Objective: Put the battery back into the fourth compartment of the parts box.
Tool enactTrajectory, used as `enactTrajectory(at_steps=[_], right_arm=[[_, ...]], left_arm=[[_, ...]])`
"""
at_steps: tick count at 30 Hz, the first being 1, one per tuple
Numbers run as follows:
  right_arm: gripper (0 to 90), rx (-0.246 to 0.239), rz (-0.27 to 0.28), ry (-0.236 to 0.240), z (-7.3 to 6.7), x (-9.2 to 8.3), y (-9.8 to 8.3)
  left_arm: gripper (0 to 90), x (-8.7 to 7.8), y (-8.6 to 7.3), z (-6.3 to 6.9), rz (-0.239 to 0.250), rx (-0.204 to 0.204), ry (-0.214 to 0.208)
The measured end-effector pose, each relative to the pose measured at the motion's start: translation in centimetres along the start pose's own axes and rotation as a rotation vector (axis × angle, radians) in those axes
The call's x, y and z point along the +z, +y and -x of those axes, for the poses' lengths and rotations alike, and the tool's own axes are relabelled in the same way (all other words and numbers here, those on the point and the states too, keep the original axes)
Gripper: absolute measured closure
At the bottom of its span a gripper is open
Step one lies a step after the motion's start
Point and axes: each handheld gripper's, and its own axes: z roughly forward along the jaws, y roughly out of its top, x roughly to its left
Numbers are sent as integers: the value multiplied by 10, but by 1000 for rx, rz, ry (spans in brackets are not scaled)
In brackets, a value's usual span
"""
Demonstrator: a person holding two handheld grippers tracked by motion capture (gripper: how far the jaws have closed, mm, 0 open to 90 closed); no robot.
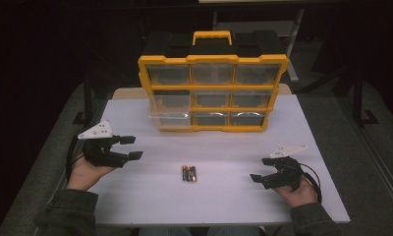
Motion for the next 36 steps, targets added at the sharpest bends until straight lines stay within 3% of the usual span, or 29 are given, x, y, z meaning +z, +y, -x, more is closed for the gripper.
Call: enactTrajectory(at_steps=[7, 12, 18, 22, 32, 36], right_arm=[[216, 1, -4, -3, 1, 4, 1], [221, 22, -9, 5, 1, 4, 1], [223, 4, -2, 25, -2, 5, 5], [233, -5, -21, 31, -8, 7, 13], [284, -12, -26, 28, -27, 7, 38], [322, -31, -33, 18, -40, 8, 51]], left_arm=[[346, 4, -16, 3, 14, -27, 23], [341, 8, -24, 4, -5, -33, 48], [337, 14, -33, 6, -13, -46, 52], [338, 14, -36, 7, -39, -23, 54], [323, 13, -38, 11, -14, -28, 40], [320, 12, -37, 14, -15, -10, 37]])
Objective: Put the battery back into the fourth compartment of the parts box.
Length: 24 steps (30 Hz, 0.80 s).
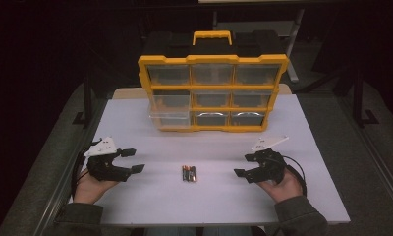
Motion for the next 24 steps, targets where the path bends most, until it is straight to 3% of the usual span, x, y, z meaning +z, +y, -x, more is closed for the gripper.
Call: enactTrajectory(at_steps=[3, 6, 11, 17, 24], right_arm=[[357, -18, -10, -3, -10, 2, 13], [395, -6, -19, 1, -19, 8, 27], [433, -3, -63, 24, -28, 27, 46], [483, 6, -106, 62, -36, 51, 59], [543, -12, -145, 72, -48, 77, 71]], left_arm=[[319, -1, 1, 2, 10, -5, 3], [317, -2, 1, 2, 18, -6, 5], [316, -4, -1, 0, 10, -6, 20], [315, -6, -2, -1, 15, -12, 27], [309, -6, -2, -1, 13, -5, 31]])
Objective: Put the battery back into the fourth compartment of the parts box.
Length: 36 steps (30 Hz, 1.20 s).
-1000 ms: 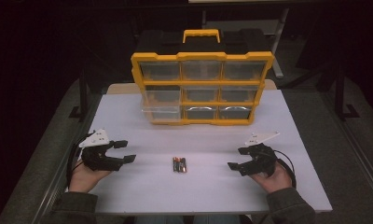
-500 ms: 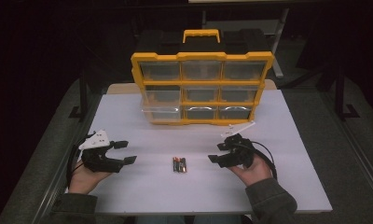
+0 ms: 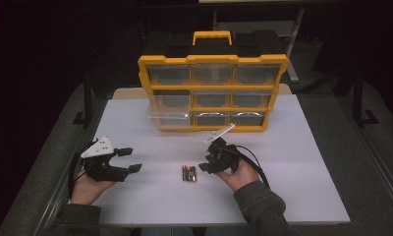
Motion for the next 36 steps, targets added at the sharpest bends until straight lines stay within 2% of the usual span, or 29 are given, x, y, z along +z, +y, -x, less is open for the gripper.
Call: enactTrajectory(at_steps=[5, 16, 17, 24, 27, 31, 35, 36], right_arm=[[554, -22, -41, -3, -6, 22, 6], [580, 6, -84, 29, -11, 47, 10], [590, 6, -89, 21, -11, 49, 10], [633, 41, -110, -21, -9, 49, 7], [660, 34, -130, -63, -10, 50, 3], [741, 8, -118, -104, -11, 48, 0], [758, 6, -116, -87, -7, 48, -1], [760, 15, -109, -62, -5, 47, -2]], left_arm=[[309, 0, 0, 0, 4, -6, -2], [309, 3, -1, -1, -10, -9, -1], [309, 3, -1, -1, -9, -10, -1], [309, 3, -1, 0, -1, -12, -2], [309, 3, -1, 0, 2, -12, -4], [309, 1, -1, -2, 5, -9, -15], [308, 1, -1, 0, 17, -12, -17], [308, 1, -1, 0, 16, -11, -18]])
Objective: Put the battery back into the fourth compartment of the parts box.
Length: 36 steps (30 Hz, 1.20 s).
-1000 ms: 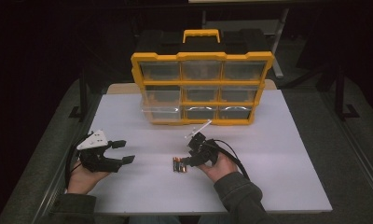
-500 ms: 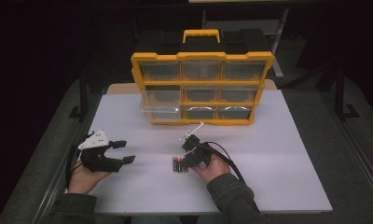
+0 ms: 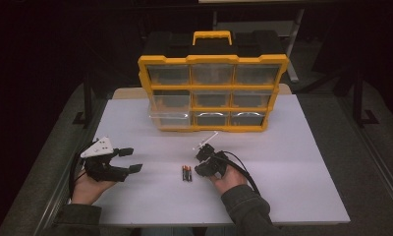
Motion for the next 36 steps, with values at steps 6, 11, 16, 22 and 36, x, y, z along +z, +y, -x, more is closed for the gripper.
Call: enactTrajectory(at_steps=[6, 11, 16, 22, 36], right_arm=[[761, -19, 13, 47, 7, -5, -2], [761, -27, 37, 58, 13, -21, 1], [761, -27, 70, 73, 22, -40, 5], [761, -30, 84, 95, 32, -54, 11], [761, -90, 138, 120, 53, -94, 40]], left_arm=[[309, 1, 1, 0, -10, 5, -3], [308, 0, 0, -1, -3, -3, -4], [308, 0, 0, 0, -4, 4, -9], [307, 1, 0, 0, -10, 2, -11], [298, 0, 0, 0, -3, -7, -16]])
